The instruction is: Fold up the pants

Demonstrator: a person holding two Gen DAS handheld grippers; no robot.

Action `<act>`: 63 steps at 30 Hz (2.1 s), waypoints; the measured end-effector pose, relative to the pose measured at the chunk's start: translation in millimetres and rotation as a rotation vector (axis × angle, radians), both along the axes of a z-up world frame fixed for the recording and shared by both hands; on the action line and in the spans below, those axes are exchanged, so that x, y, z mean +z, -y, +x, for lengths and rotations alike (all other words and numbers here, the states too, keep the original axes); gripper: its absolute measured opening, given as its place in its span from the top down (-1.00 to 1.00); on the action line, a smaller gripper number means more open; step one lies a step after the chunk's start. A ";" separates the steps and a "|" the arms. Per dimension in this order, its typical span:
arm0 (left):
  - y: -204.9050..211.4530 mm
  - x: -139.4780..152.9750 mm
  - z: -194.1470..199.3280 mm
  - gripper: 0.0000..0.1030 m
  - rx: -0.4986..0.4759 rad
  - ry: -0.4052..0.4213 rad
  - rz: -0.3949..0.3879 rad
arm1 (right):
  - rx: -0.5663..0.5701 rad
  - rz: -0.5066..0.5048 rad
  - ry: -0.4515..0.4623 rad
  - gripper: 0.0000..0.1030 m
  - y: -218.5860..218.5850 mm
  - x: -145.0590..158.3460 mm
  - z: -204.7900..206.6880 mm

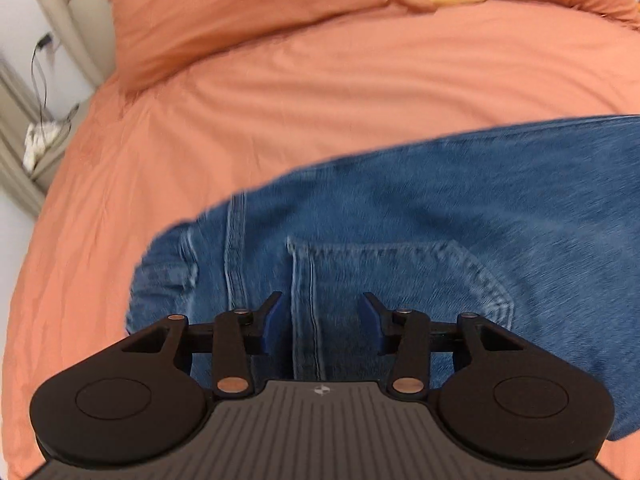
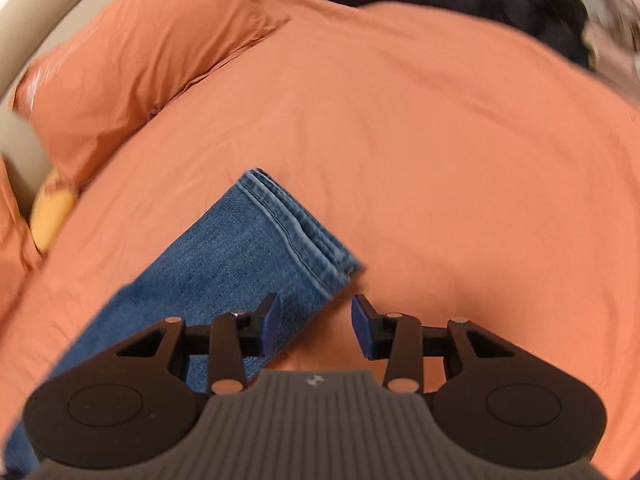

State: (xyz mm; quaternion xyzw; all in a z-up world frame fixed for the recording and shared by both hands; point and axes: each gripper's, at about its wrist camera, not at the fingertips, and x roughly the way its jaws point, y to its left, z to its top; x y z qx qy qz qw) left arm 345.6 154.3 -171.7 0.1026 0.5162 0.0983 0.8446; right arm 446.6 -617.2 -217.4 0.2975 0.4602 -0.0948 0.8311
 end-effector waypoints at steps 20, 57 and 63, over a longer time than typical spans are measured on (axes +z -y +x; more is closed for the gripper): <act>-8.3 -30.3 17.5 0.04 0.103 -0.101 0.005 | 0.123 -0.109 0.292 1.00 -51.4 161.1 56.7; 2.8 -38.7 22.4 0.04 0.061 -0.116 0.052 | 0.019 -0.153 -0.130 1.00 -26.0 -6.6 69.9; 3.2 -40.4 21.6 0.04 0.055 -0.113 0.053 | 0.019 -0.208 -0.195 1.00 -29.1 -13.8 68.7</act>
